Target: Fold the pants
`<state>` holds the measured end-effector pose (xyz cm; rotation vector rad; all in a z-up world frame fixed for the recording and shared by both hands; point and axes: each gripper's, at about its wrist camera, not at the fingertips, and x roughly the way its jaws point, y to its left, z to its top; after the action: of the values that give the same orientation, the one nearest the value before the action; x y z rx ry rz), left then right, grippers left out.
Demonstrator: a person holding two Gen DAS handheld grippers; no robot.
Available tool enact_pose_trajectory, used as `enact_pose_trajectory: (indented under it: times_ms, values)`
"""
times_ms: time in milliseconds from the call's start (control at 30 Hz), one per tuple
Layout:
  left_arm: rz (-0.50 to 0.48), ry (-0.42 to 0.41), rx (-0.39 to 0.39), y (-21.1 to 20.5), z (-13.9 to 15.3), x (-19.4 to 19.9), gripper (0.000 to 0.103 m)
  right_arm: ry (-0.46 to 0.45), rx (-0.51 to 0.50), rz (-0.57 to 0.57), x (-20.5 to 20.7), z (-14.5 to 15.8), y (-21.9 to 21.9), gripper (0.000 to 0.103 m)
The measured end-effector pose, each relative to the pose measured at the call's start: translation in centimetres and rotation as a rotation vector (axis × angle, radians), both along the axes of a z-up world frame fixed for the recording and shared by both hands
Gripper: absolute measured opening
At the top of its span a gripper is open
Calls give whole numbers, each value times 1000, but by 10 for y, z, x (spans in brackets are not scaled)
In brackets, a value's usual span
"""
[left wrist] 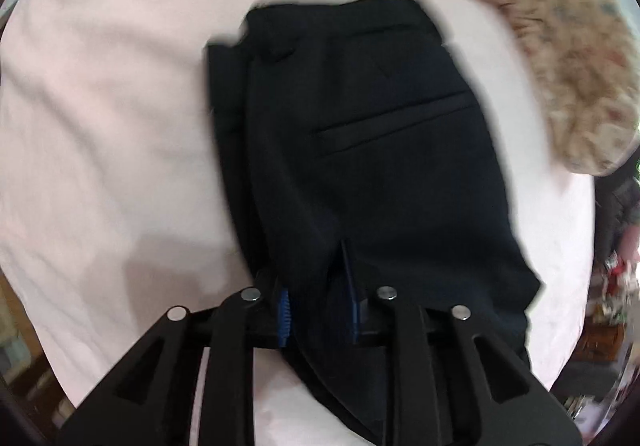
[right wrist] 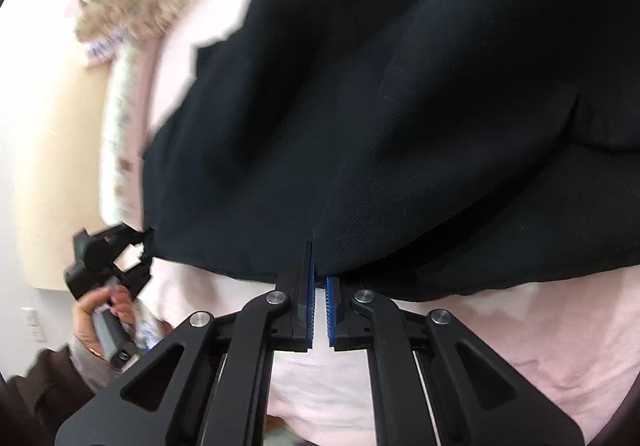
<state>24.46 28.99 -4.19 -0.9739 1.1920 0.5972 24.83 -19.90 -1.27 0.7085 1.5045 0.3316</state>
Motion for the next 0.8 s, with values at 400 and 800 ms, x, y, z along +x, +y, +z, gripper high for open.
enact_pose_trajectory:
  times_ms: [400, 800]
  values:
    - [-41, 117, 69, -29, 28, -19, 88, 37, -11, -499, -72, 42, -201, 51]
    - [-173, 274, -56, -105, 14, -72, 90, 108, 64, -1090, -126, -5, -342, 39]
